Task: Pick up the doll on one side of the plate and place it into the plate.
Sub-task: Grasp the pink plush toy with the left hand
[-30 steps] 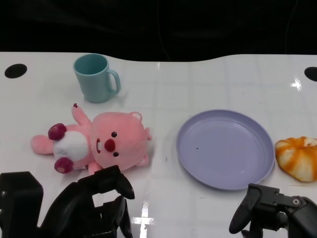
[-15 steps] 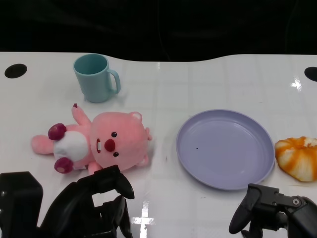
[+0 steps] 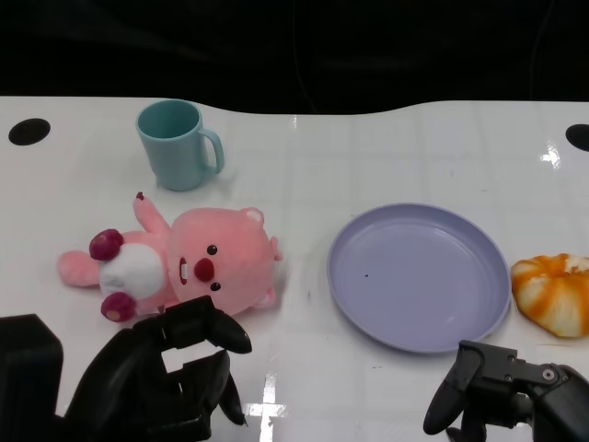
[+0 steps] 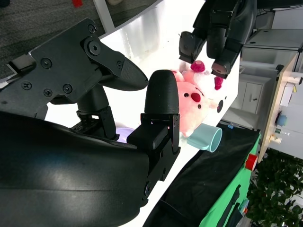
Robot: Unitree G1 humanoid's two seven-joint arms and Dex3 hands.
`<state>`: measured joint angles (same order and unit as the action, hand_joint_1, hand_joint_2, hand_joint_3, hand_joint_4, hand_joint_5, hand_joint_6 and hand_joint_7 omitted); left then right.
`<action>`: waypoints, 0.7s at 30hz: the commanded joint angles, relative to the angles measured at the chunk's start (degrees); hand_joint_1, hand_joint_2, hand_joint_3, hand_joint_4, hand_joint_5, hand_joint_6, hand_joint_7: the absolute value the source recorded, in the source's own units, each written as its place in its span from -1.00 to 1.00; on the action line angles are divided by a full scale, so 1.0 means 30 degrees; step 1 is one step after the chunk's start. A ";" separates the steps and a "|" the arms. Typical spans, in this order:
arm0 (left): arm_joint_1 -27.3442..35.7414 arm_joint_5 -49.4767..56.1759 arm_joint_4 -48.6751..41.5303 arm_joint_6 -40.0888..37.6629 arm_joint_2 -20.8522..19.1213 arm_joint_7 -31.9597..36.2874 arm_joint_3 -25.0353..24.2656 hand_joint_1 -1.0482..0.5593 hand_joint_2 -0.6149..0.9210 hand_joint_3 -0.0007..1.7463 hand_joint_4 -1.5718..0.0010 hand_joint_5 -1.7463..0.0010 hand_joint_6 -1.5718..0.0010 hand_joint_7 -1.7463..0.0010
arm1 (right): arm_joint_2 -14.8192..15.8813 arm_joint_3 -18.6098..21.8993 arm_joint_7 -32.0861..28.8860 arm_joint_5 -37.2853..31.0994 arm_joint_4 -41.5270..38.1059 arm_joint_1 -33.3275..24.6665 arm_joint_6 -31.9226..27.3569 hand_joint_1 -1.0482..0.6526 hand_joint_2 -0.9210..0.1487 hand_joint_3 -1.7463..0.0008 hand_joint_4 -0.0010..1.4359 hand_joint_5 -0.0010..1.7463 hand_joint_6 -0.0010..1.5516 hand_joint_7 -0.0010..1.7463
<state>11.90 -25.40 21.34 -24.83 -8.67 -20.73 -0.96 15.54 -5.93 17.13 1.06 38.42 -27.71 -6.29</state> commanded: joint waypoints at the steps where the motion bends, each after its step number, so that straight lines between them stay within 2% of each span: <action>1: -0.0069 -0.0451 0.0592 -0.0057 -0.0059 0.0264 -0.0579 -0.07 0.59 0.01 0.20 -0.72 0.18 -0.14 | 0.0040 0.0071 -0.0060 0.0097 0.0173 0.0028 -0.0214 0.04 -0.24 -0.29 -0.09 0.97 -0.22 0.60; 3: -0.0065 -0.0354 0.0806 0.0105 -0.0038 0.0341 -0.0669 -0.08 0.68 -0.14 0.22 -0.66 0.19 -0.06 | 0.0055 0.0076 -0.0028 0.0152 0.0220 0.0024 -0.0306 0.04 -0.24 -0.30 -0.09 0.97 -0.23 0.60; 7: -0.0289 0.0390 0.1767 0.0508 -0.0328 0.0774 -0.0828 -0.13 0.91 -0.54 0.31 -0.41 0.24 0.24 | 0.0033 0.0085 0.0012 0.0264 0.0193 0.0038 -0.0394 0.03 -0.24 -0.31 -0.10 0.97 -0.24 0.60; 10: -0.0528 0.1150 0.2289 0.1057 -0.0813 0.0625 -0.0880 -0.19 0.99 -0.70 0.42 -0.34 0.30 0.35 | 0.0046 0.0124 0.0031 0.0309 0.0065 0.0066 -0.0264 0.03 -0.24 -0.30 -0.09 0.98 -0.24 0.61; 12: -0.0789 0.1970 0.2129 0.2193 -0.1305 0.0159 -0.0861 -0.21 0.99 -0.76 0.49 -0.31 0.34 0.40 | 0.0058 0.0147 0.0008 0.0328 0.0031 0.0078 -0.0248 0.03 -0.24 -0.29 -0.09 0.99 -0.23 0.61; 15: -0.1181 0.4008 0.1728 0.4306 -0.2511 -0.0259 -0.0616 -0.35 1.00 -0.80 0.59 -0.26 0.41 0.47 | 0.0092 0.0189 0.0004 0.0304 -0.0018 0.0071 -0.0205 0.03 -0.25 -0.29 -0.09 0.98 -0.23 0.61; 17: -0.1407 0.4921 0.1703 0.4937 -0.3115 -0.0308 -0.0621 -0.44 1.00 -0.81 0.65 -0.17 0.44 0.54 | 0.0104 0.0217 0.0013 0.0313 -0.0010 0.0054 -0.0234 0.03 -0.25 -0.28 -0.09 0.97 -0.23 0.60; 21: -0.2070 0.5830 0.1672 0.5342 -0.3915 -0.0305 -0.0847 -0.45 1.00 -0.84 0.71 -0.04 0.47 0.68 | 0.0151 0.0300 0.0082 0.0409 0.0030 0.0050 -0.0366 0.02 -0.27 -0.27 -0.10 0.97 -0.24 0.60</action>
<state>6.89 -8.98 26.64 -9.67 -18.92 -21.17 -2.91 15.55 -5.57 17.23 1.77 38.56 -27.65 -7.13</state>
